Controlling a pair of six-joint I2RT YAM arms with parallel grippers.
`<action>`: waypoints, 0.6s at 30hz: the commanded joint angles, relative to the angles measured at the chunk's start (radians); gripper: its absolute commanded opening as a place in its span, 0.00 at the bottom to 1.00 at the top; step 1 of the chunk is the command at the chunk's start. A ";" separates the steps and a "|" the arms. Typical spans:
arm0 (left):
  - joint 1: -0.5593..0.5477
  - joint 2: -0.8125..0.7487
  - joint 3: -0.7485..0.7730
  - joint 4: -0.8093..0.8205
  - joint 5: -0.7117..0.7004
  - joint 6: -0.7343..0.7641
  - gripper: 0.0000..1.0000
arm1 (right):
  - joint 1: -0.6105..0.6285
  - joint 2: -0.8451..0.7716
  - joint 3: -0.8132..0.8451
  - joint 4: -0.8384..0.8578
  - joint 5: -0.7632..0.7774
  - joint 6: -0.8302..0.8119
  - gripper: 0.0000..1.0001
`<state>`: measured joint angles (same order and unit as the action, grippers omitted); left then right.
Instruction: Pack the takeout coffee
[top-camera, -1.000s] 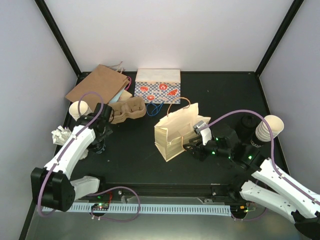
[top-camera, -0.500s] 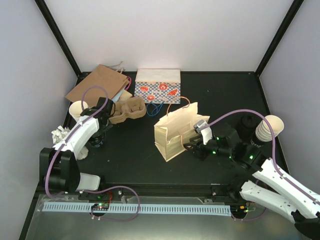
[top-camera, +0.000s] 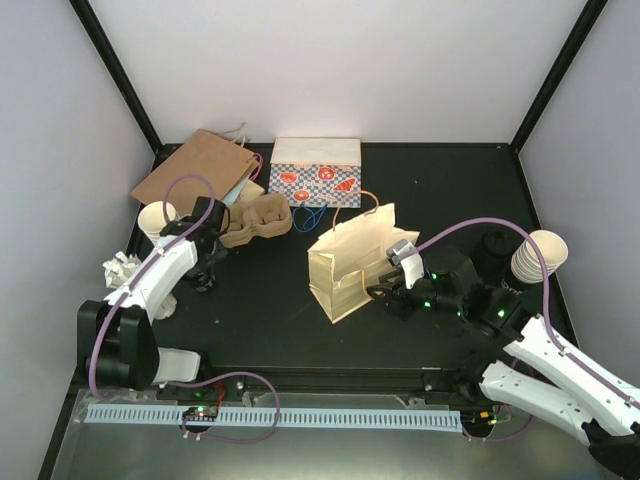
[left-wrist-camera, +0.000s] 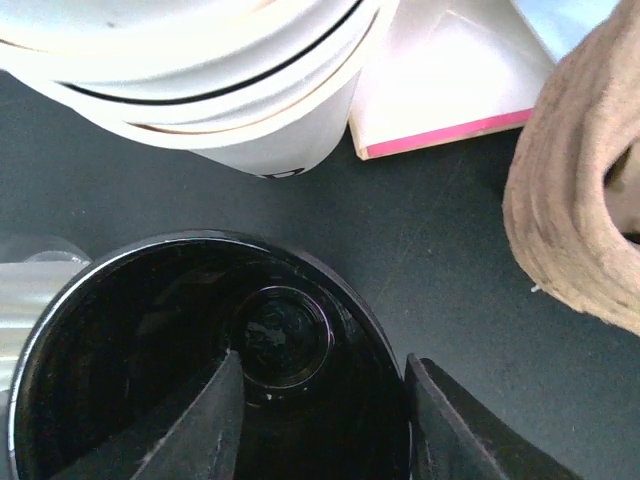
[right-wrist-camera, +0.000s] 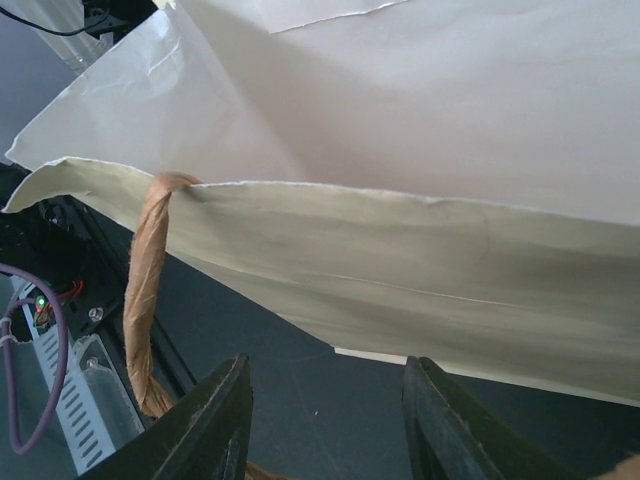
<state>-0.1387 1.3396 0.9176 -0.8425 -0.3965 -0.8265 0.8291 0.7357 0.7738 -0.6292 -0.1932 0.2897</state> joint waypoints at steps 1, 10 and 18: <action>0.005 -0.052 0.030 -0.025 0.036 0.009 0.49 | -0.001 -0.014 0.028 -0.001 0.018 -0.007 0.43; 0.001 -0.148 0.112 -0.155 0.115 0.044 0.68 | -0.003 -0.012 0.003 0.025 0.014 0.001 0.43; -0.028 -0.238 0.152 -0.192 0.261 0.087 0.73 | -0.002 -0.009 -0.049 0.096 0.005 0.034 0.43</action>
<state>-0.1493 1.1522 1.0157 -0.9840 -0.2317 -0.7750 0.8288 0.7258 0.7528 -0.5907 -0.1871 0.2989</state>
